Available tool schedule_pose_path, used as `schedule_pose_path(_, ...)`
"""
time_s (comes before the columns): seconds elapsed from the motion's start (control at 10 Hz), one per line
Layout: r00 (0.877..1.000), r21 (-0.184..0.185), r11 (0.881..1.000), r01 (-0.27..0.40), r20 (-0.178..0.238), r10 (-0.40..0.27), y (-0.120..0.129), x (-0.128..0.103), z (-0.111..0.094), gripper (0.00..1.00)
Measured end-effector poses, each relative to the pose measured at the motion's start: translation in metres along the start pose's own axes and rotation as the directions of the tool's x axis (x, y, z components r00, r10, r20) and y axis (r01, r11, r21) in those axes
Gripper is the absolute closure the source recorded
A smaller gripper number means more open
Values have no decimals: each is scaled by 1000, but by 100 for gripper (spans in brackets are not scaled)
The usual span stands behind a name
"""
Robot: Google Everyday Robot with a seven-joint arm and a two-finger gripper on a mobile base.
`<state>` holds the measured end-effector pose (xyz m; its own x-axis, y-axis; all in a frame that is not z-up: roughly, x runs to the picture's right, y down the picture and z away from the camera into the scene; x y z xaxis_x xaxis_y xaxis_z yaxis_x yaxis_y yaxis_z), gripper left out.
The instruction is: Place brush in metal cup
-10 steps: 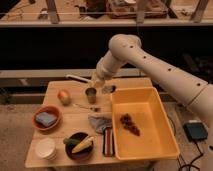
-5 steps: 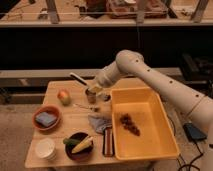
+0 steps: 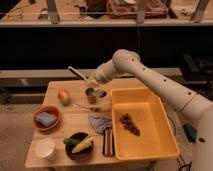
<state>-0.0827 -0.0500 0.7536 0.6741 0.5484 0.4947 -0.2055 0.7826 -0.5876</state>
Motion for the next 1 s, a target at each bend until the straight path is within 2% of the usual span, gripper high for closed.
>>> schedule_pose_path(0.2, 999, 6, 1000, 3, 44, -3, -15, -8, 8, 95)
schedule_pose_path(0.5, 996, -6, 999, 34, 88, -33, -28, -28, 35, 95)
schedule_pose_path(1.0, 992, -35, 999, 38, 118, -34, -35, -20, 70, 95)
